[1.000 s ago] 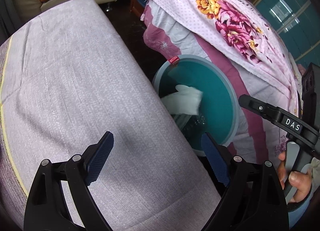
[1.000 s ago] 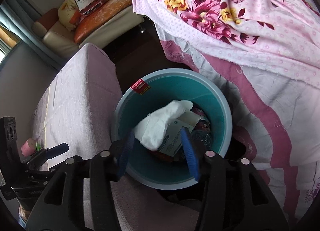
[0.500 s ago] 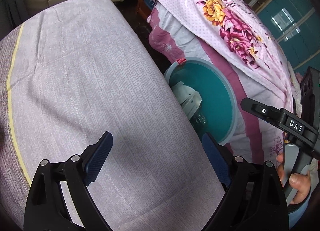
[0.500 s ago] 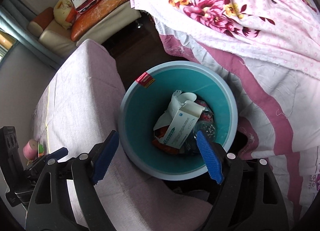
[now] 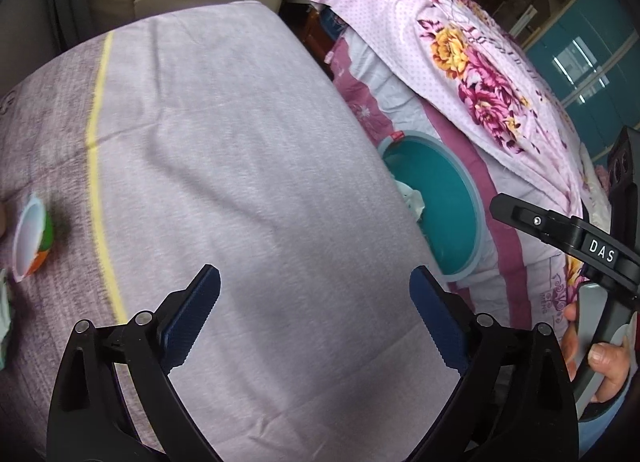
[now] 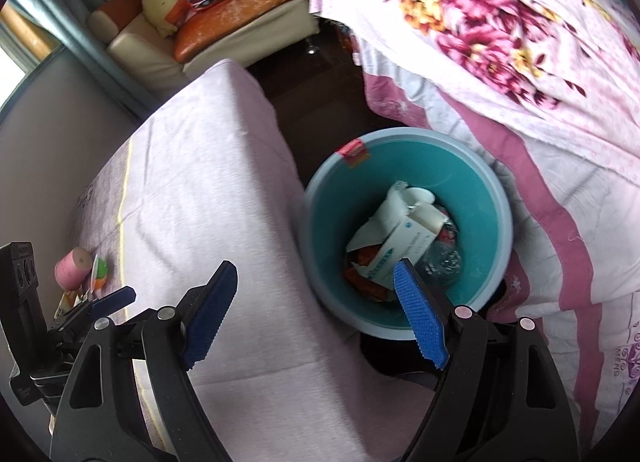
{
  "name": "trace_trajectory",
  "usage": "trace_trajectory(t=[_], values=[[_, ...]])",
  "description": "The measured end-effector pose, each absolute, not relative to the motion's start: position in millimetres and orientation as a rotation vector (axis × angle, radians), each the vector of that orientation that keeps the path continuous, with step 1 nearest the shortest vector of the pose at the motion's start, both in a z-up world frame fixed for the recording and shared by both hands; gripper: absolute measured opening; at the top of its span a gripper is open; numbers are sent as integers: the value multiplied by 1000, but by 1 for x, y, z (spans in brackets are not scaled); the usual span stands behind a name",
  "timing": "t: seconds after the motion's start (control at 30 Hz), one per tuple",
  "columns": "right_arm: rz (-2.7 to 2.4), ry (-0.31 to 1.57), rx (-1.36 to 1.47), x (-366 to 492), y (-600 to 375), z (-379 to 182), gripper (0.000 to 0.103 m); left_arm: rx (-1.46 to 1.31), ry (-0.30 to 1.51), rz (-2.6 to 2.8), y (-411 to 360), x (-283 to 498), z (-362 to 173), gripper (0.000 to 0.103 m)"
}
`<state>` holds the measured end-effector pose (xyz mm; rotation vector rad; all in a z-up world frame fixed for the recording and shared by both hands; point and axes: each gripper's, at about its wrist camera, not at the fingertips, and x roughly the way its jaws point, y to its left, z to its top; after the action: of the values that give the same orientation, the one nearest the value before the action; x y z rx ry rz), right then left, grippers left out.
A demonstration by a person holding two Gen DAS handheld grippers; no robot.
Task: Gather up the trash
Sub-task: 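Move both grippers back to the table toward the yellow wrapper and yogurt cup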
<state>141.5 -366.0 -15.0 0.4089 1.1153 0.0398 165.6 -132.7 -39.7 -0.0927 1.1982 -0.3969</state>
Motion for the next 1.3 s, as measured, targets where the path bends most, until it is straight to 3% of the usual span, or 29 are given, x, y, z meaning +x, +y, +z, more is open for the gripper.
trace_trajectory(t=[0.97, 1.3], values=[[430, 1233, 158, 192, -122, 1, 77, -181, 1035, 33, 149, 124, 15, 96], [475, 1261, 135, 207, -71, -13, 76, -220, 1068, 202, 236, 116, -9, 95]])
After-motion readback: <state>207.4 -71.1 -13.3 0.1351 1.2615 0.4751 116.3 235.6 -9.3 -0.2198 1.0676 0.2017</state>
